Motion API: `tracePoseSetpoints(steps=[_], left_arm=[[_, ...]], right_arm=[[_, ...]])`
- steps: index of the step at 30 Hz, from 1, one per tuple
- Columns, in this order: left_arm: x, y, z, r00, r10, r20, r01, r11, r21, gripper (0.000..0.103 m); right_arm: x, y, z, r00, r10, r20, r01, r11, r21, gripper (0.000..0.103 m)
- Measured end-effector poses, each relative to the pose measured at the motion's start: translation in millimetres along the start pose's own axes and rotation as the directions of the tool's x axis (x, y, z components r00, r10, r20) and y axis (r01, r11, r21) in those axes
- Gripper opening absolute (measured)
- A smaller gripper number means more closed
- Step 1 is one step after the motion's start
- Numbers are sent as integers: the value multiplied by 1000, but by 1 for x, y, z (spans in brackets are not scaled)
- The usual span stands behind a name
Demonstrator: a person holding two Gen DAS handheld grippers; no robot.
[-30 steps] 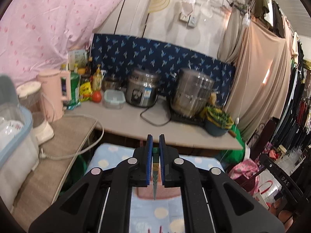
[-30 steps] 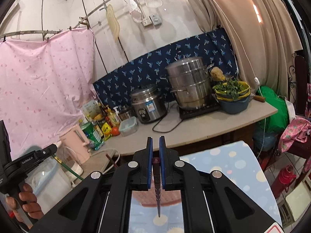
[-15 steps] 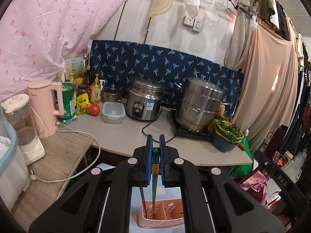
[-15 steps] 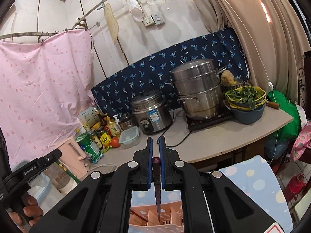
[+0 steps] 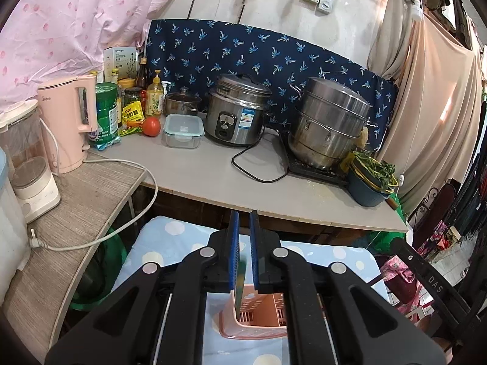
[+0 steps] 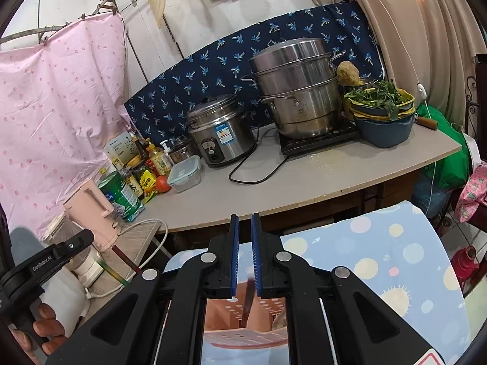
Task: Organize utensils
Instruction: 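Lift both chopsticks and carry them over the pink basket, then open both grippers to drop the chopsticks into the basket, then withdraw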
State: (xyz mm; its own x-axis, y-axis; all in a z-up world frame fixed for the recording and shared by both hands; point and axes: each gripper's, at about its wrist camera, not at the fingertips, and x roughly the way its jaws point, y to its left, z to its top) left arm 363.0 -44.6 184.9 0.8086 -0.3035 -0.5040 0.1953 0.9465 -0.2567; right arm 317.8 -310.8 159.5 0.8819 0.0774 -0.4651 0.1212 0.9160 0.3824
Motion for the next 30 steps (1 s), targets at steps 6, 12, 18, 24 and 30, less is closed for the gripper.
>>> tracePoseSetpoints(steps=[6, 12, 18, 24, 30], left_arm=[[-9, 2, -5, 1000, 16, -2, -16, 1000, -7, 30], [-28, 3, -14, 999, 43, -8, -43, 999, 16, 32], [-56, 3, -42, 997, 65, -34, -63, 997, 49, 36], [-80, 5, -94, 991, 87, -100, -78, 992, 96, 36], [-99, 11, -164, 976, 99, -191, -75, 989, 128, 37]], right_arm=[[-13, 0, -2, 1000, 0, 7, 0, 1000, -4, 16], [-38, 3, -13, 1000, 12, -1, -12, 1000, -22, 19], [-68, 8, -50, 998, 12, -62, -17, 997, -79, 19], [-99, 6, -107, 988, 12, -157, -31, 992, -119, 19], [-127, 1, -176, 966, -30, -257, -17, 984, -177, 19]])
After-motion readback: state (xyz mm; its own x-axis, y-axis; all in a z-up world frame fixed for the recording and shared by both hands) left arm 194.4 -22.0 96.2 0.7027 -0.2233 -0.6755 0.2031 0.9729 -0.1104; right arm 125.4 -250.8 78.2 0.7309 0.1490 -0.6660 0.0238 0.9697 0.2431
